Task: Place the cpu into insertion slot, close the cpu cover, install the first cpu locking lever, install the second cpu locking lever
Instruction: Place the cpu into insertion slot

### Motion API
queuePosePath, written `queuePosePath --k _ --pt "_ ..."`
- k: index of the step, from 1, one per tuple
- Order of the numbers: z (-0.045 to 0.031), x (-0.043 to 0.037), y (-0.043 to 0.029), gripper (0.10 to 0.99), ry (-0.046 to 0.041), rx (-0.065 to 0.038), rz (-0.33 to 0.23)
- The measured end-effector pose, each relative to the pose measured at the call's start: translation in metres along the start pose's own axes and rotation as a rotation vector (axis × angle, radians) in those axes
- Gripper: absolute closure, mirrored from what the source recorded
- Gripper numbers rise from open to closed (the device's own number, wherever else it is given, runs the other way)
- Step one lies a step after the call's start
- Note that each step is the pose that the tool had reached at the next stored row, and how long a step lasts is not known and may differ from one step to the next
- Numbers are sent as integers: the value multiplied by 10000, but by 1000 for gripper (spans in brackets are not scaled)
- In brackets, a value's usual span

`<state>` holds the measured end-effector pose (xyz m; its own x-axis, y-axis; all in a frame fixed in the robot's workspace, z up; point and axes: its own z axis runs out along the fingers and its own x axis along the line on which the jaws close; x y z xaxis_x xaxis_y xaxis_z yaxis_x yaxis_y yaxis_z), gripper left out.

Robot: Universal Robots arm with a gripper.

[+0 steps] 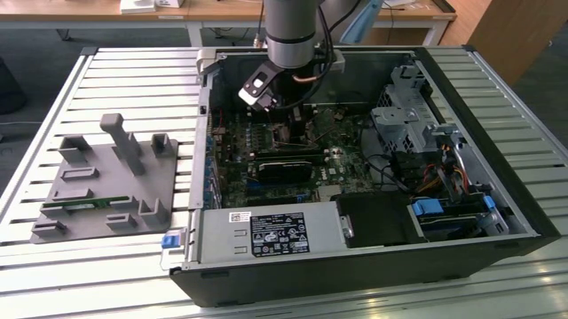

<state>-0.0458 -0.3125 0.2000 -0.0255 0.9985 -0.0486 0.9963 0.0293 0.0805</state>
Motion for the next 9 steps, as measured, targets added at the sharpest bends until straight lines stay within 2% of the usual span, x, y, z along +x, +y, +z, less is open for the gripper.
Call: queuePosePath --k 9 --pt "28 14 0 553 -1 31 -2"
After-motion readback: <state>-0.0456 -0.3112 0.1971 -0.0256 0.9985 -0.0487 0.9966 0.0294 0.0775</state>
